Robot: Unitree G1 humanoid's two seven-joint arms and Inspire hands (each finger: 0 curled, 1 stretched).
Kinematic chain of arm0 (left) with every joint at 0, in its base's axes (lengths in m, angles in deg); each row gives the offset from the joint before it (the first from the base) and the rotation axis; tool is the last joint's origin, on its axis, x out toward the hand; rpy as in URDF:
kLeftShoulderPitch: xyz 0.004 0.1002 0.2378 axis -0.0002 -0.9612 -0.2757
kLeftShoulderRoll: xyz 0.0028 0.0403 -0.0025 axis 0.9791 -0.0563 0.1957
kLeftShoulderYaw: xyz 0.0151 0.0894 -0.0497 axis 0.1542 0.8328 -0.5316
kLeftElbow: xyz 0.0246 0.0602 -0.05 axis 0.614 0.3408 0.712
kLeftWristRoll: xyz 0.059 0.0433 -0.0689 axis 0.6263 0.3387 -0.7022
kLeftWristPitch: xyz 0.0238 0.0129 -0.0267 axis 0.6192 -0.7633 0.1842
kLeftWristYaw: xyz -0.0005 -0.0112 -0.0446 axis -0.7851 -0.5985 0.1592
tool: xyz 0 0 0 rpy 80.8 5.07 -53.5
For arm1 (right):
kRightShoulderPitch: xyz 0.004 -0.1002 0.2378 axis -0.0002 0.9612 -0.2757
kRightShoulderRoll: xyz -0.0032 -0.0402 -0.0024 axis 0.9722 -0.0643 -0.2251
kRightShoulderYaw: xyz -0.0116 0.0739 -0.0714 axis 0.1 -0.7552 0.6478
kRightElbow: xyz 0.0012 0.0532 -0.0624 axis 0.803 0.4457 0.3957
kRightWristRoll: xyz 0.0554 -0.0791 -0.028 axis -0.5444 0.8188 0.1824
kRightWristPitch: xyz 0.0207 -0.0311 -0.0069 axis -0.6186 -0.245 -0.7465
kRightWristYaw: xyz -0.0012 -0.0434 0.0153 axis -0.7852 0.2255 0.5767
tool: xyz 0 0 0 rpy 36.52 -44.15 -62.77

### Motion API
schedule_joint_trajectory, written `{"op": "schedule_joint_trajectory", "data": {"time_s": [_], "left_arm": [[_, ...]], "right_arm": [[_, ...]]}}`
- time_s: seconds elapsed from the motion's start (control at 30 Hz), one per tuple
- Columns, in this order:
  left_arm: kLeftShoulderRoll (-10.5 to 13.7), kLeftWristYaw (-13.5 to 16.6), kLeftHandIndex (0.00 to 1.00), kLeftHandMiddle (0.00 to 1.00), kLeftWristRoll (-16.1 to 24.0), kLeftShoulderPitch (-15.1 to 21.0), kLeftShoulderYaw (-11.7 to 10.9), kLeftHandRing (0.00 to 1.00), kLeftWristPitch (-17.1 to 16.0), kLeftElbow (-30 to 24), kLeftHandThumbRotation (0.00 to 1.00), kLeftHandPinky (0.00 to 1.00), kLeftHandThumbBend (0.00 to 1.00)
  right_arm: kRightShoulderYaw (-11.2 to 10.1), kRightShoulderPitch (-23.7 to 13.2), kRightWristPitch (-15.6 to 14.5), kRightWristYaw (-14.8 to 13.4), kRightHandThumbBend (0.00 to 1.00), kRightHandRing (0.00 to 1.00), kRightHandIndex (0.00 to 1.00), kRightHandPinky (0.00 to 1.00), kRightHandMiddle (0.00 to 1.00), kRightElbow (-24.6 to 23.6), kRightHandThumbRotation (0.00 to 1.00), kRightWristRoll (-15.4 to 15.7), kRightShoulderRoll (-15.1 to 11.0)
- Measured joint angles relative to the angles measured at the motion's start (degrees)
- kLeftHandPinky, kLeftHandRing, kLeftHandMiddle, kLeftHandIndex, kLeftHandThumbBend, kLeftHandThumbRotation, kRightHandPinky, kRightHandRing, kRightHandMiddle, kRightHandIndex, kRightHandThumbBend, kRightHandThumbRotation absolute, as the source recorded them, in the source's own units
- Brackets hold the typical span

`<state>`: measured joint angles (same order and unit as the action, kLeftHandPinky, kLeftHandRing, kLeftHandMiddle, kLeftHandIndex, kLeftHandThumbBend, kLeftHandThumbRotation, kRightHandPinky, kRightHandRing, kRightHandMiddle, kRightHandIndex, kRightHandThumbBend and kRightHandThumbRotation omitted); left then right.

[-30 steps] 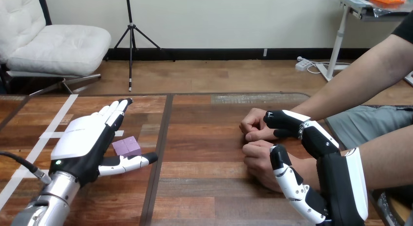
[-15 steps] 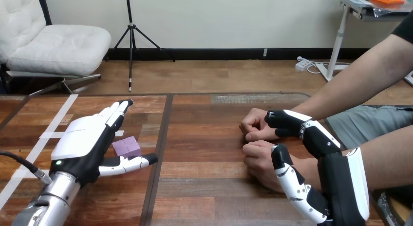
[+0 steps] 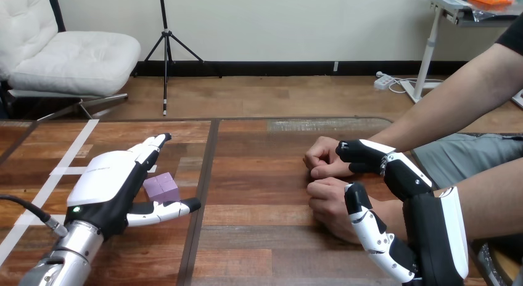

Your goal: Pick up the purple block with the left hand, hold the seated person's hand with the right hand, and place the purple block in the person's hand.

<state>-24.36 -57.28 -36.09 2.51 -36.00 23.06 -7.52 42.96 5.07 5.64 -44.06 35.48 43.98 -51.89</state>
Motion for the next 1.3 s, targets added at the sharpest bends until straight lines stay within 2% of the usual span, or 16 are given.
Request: {"op": "schedule_joint_trajectory", "data": {"time_s": [0.7, 1.3], "left_arm": [[-0.4, 1.0, 0.94, 0.94, -0.4, 1.3, 0.9, 0.91, 0.0, 2.5, 0.74, 0.86, 0.76], [-1.4, 4.8, 0.94, 0.94, -0.2, 2.3, 3.0, 0.91, 0.0, 6.7, 0.72, 0.85, 0.74]], "right_arm": [[0.0, 0.1, -0.3, 0.6, 0.32, 0.69, 0.69, 0.65, 0.70, 0.0, 0.51, -1.0, 0.0], [-0.2, 0.1, -1.0, 0.9, 0.32, 0.69, 0.69, 0.64, 0.69, -0.1, 0.49, -1.2, 0.0]]}}
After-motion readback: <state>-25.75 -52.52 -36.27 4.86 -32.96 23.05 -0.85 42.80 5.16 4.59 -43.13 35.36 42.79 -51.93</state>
